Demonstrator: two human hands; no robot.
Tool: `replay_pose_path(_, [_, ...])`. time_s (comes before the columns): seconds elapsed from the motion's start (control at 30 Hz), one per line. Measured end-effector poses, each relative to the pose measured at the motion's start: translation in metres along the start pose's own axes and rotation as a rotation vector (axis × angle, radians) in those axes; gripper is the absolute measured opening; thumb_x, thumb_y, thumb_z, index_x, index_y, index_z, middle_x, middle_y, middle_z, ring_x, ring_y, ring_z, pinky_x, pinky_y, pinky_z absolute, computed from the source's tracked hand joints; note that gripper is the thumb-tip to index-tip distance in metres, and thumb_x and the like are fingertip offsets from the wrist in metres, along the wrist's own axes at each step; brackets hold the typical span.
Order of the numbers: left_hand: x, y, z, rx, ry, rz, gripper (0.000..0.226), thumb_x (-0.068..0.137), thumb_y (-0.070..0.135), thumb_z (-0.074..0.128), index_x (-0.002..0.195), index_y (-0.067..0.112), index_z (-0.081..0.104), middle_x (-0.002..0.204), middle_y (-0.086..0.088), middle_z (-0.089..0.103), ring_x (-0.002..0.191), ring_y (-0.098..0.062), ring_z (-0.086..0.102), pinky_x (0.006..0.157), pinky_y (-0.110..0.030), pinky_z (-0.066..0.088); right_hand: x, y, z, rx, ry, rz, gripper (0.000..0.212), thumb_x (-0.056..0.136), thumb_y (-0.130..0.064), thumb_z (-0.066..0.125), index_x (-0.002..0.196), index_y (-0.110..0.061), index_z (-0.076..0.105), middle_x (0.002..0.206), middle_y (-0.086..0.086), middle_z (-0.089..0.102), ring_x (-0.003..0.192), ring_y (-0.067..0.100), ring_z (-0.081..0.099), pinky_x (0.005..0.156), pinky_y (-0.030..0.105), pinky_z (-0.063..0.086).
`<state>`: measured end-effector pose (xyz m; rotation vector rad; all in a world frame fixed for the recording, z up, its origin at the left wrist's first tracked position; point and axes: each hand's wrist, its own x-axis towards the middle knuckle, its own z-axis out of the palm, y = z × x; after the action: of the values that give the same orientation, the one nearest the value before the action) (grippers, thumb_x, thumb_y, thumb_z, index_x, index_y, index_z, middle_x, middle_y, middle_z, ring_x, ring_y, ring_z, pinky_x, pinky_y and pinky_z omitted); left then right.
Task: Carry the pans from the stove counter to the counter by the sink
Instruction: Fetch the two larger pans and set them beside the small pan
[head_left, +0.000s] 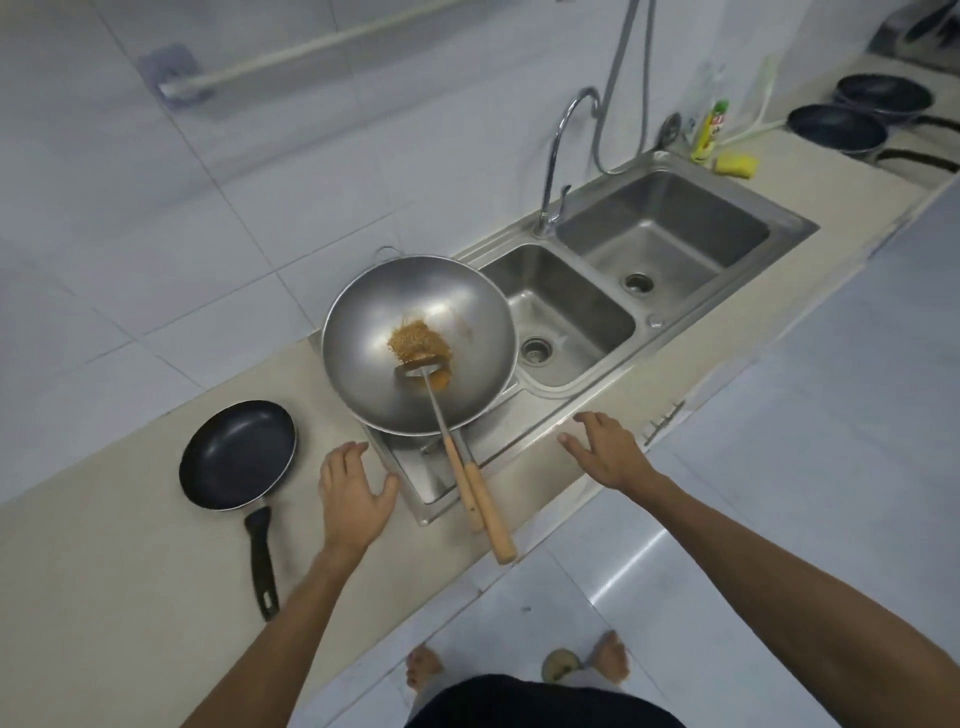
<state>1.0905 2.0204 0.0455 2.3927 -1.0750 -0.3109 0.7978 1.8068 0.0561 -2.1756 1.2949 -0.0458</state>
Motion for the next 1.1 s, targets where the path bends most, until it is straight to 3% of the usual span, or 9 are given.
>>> replay_pose_path(0.17, [0.022, 0.143, 0.06, 0.046, -0.096, 0.215, 0.069, 0.089, 0.049, 0.05, 0.135, -0.002, 0.052, 0.139, -0.023, 0.05, 0.133, -0.041, 0.041, 0.11, -0.055, 0.035, 0.014, 0.107, -0.084, -0.13, 0.031, -0.031, 0.053, 0.099, -0.047, 0.044, 0.131, -0.006, 0.05, 0.133, 0.018, 0.056, 0.12, 0.035, 0.051, 0.099, 0.049, 0.041])
replay_pose_path(0.37, [0.052, 0.294, 0.14, 0.231, -0.262, 0.416, 0.069, 0.093, 0.052, 0.043, 0.141, 0.002, 0.046, 0.145, -0.019, 0.048, 0.137, -0.033, 0.039, 0.114, -0.042, 0.028, 0.019, 0.232, -0.168, -0.207, 0.121, 0.092, 0.062, 0.096, -0.055, 0.041, 0.134, -0.006, 0.047, 0.137, 0.019, 0.052, 0.124, 0.036, 0.047, 0.099, 0.051, 0.04])
replay_pose_path(0.73, [0.129, 0.514, 0.288, 0.331, -0.473, 0.519, 0.068, 0.096, 0.051, 0.049, 0.146, 0.007, 0.039, 0.153, -0.013, 0.04, 0.142, -0.031, 0.032, 0.115, -0.044, 0.028, 0.083, 0.388, -0.26, -0.165, 0.12, 0.334, 0.065, 0.095, -0.059, 0.04, 0.137, -0.009, 0.044, 0.138, 0.017, 0.051, 0.126, 0.033, 0.044, 0.099, 0.049, 0.041])
replay_pose_path(0.93, [0.209, 0.645, 0.37, 0.24, -0.581, 0.516, 0.077, 0.098, 0.045, 0.048, 0.158, 0.007, 0.018, 0.169, -0.015, 0.006, 0.155, -0.033, 0.006, 0.124, -0.045, 0.011, 0.15, 0.492, -0.341, -0.073, 0.121, 0.465, 0.069, 0.094, -0.061, 0.041, 0.139, -0.008, 0.041, 0.14, 0.019, 0.049, 0.127, 0.035, 0.045, 0.101, 0.049, 0.04])
replay_pose_path(1.1, [0.266, 0.754, 0.434, 0.203, -0.635, 0.58, 0.077, 0.098, 0.041, 0.05, 0.158, 0.007, 0.016, 0.169, -0.015, 0.006, 0.155, -0.033, 0.005, 0.123, -0.045, 0.011, 0.193, 0.578, -0.411, -0.022, 0.162, 0.576, 0.073, 0.091, -0.06, 0.049, 0.141, -0.007, 0.038, 0.144, 0.019, 0.045, 0.129, 0.035, 0.043, 0.103, 0.049, 0.039])
